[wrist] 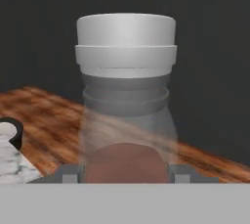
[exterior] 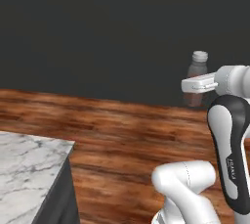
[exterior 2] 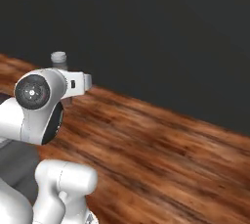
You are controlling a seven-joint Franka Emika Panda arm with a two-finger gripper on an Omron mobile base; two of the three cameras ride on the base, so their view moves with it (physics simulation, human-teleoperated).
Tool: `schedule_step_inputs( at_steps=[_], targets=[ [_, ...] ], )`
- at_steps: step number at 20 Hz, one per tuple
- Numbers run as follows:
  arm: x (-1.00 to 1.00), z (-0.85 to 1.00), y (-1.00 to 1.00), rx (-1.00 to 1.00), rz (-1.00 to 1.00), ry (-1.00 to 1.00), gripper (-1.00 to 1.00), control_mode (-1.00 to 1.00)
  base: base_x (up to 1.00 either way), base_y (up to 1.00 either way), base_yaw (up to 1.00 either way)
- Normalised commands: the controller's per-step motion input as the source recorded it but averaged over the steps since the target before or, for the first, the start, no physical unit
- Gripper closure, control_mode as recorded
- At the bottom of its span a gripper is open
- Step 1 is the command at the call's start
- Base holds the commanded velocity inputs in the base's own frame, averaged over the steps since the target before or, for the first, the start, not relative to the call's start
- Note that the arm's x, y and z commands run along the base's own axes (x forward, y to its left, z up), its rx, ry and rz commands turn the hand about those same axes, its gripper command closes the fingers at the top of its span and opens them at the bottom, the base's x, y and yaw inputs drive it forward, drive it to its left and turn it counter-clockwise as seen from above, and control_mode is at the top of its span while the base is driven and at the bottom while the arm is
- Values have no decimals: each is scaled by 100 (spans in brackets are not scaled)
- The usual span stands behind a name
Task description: Take the cinnamon bottle from the cabinet and place it on the dining table, next to the plate with the cupcake. Then take the chocolate from the dining counter and place it on the cupcake plate.
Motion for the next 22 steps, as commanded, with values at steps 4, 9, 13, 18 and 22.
schedule_step_inputs(
  at_steps=[4,9,13,18,22],
  targets=[
    [0,0,0,0,0,0,100,100,97,-19,72],
    [0,0,0,0,0,0,100,100,77,-35,70],
    [0,0,0,0,0,0,100,100,77,-44,66],
    [0,0,0,0,0,0,100,100,78,-50,62],
    [0,0,0,0,0,0,100,100,78,-64,54]
  ],
)
